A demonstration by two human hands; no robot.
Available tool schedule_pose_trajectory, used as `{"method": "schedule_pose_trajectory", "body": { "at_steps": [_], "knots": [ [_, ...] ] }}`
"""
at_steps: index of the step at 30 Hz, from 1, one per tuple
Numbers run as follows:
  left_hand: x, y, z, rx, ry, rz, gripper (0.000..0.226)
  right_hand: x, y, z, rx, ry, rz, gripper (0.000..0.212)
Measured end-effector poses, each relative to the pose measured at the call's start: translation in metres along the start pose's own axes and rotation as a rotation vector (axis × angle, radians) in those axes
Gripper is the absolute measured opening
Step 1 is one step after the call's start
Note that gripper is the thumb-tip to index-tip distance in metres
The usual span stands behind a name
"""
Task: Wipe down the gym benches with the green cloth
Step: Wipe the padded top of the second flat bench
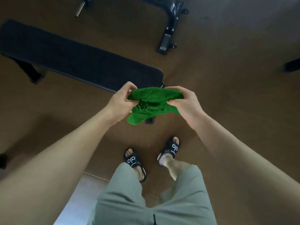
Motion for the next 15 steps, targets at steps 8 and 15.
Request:
{"method": "schedule_pose_trajectory", "body": {
  "at_steps": [8,15],
  "knots": [
    [0.162,-0.039,0.011,0.604,0.608,-0.445,0.036,0.158,0.04,-0.045,-0.519,-0.758,-0.098,0.045],
    [0.308,-0.001,0.183,0.859,0.609,-0.367,0.033,0.252,0.093,-0.246,-1.145,-0.763,0.386,0.054]
  ]
}}
Point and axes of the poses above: each hand's wrist, its own x-axis towards the middle knuckle, its own y-axis out of the palm, z = x × y, the point moved 5 cm from there along x, towards the middle knuckle, and after that the axes turned 12 degrees about -y, right-handed, at the moved point
